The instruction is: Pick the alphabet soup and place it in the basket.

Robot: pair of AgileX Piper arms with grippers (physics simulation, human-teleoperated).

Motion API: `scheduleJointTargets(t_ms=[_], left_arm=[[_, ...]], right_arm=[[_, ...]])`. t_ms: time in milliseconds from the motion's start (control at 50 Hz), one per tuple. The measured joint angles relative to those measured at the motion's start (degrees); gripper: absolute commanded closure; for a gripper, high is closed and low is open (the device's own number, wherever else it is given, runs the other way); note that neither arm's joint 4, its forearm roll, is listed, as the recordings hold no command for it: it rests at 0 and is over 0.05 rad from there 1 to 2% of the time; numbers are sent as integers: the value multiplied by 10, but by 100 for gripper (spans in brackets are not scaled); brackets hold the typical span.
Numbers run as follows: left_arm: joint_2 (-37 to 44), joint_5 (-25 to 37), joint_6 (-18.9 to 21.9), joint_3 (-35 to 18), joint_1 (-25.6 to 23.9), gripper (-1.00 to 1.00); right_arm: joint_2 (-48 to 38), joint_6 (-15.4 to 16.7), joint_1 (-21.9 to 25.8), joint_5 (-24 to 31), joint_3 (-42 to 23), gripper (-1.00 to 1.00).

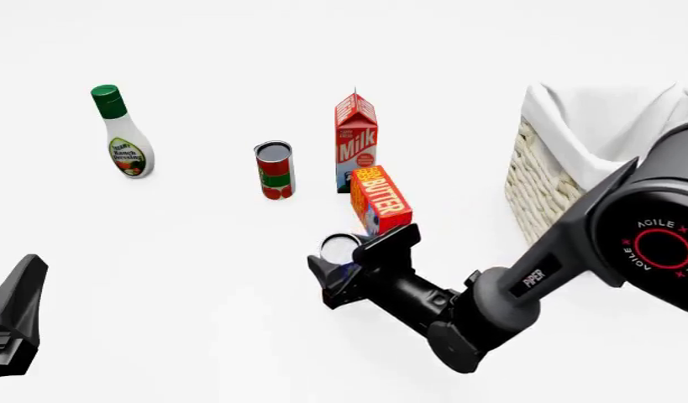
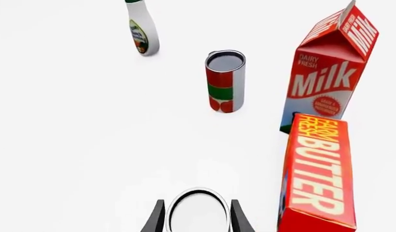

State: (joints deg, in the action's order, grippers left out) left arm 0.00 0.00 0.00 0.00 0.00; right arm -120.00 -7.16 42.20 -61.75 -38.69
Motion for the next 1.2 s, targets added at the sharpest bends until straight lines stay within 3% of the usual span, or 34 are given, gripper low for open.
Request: scheduleJointTargets(t_ms=[320, 340, 840, 1200], left_arm=[[0, 0, 0, 0, 0, -100], [0, 0, 0, 0, 0, -100], [0, 0, 0, 0, 0, -100], [0, 0, 0, 0, 0, -100]], right_arm=[[-14, 1, 0, 3, -9, -100], [-14, 1, 0, 3, -9, 100], [-8, 9, 2, 0, -3, 100], [55, 13, 12, -3, 37, 100]])
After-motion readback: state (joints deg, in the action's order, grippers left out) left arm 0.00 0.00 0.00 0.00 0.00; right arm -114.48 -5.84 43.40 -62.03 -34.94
